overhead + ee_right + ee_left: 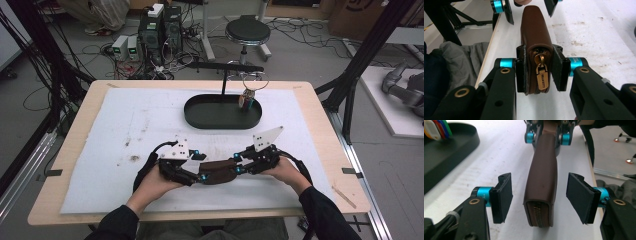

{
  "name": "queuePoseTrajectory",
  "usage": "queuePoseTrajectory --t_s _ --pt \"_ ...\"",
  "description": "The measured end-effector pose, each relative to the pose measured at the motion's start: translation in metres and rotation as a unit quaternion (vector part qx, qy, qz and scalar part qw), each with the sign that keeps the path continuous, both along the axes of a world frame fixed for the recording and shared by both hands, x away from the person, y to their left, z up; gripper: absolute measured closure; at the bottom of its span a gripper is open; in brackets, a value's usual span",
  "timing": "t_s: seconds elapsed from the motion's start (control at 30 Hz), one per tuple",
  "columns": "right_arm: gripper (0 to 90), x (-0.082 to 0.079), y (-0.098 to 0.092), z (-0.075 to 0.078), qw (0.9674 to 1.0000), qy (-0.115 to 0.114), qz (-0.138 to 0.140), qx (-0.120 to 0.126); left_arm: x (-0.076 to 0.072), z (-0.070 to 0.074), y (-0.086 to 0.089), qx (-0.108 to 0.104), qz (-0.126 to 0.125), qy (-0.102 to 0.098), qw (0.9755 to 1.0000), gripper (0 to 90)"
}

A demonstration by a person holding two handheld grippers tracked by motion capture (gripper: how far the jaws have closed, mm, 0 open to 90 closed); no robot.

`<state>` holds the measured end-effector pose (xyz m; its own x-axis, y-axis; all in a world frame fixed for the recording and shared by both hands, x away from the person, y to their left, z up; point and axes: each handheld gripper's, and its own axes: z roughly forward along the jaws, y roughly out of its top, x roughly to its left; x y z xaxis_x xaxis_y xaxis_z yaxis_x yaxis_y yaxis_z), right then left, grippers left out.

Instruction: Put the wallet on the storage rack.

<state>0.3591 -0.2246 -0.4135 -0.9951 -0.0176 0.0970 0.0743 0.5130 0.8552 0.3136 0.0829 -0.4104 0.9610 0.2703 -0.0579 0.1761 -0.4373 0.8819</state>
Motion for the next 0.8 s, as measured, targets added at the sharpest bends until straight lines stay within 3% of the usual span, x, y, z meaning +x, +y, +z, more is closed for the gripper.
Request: queuePoseTrajectory --t_s 0.1,0.33,0.57,0.8 --pt "69.9 -0.001 0.0 0.0 1.0 0.0 0.002 0.0 0.002 -0.005 -0.001 -0.001 0.001 0.017 0.9999 35.7" --pt "70.0 -0.001 -0.001 0.002 1.0 0.0 -0.001 0.004 0.006 -0.012 -0.003 0.006 -0.006 0.035 0.9994 35.9" --pt "70.0 -0.001 -0.004 0.004 0.9999 0.0 -0.002 0.016 0.006 -0.014 -0.005 0.004 -0.025 0.036 0.9991 54.4" --pt "69.8 -0.001 -0.004 0.004 0.9998 0.0 -0.001 0.018 0.006 -0.013 -0.003 -0.001 -0.034 0.033 0.9989 63.2"
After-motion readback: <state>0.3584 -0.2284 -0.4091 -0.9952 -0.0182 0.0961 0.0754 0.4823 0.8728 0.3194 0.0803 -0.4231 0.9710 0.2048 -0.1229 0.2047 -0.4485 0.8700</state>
